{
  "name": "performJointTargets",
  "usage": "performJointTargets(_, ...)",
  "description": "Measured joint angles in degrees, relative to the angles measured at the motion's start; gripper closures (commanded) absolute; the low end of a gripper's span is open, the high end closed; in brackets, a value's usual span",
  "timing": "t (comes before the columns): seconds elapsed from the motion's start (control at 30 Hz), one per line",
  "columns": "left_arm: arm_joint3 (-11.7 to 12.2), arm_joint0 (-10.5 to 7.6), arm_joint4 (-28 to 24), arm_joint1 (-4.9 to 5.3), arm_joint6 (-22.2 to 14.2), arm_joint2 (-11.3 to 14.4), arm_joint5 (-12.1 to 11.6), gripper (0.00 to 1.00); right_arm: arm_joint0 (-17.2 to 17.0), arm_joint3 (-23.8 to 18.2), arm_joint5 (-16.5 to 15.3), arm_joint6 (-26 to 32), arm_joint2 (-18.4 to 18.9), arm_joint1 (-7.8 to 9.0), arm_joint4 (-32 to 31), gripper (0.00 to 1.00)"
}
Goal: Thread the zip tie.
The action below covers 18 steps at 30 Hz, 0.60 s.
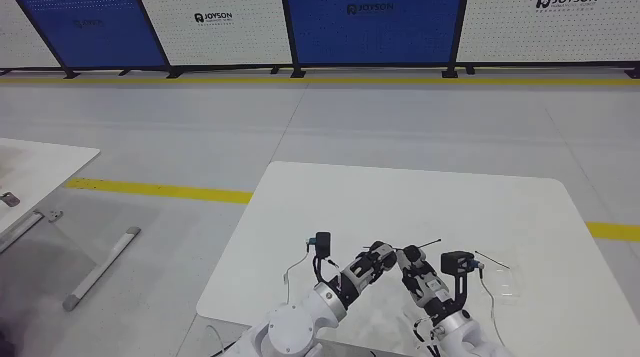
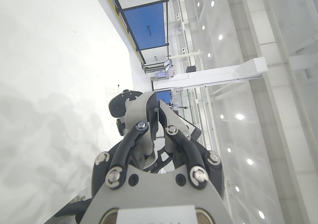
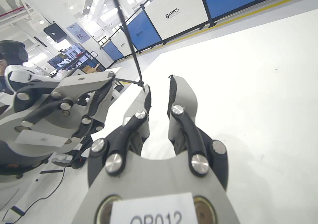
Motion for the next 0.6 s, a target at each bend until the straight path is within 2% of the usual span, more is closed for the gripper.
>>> performJointTargets(0.2,0.1,0.13,0.2,0.02,-0.1,0.1,0.0,1.0,-0.1,-0.8,0.7,0.7,-0.5,0.02,-1.0,0.73)
performJointTargets(0.4,0.1,0.15,0.2,0.0,0.1,0.0,0.0,1.0,0.2,-0.9,1.3,1.4,-0.8,-0.03,-1.2,0.71)
performJointTargets(0.5,0.1,0.17,0.2,0.0,0.1,0.0,0.2,1.0,0.1,-1.2,1.3,0.9,-0.9,-0.04,-1.3,0.71)
performJointTargets(0.6,0.1,0.17,0.2,0.0,0.1,0.0,0.3,1.0,-0.2,-1.6,1.1,0.2,-0.7,-0.01,-1.3,0.76)
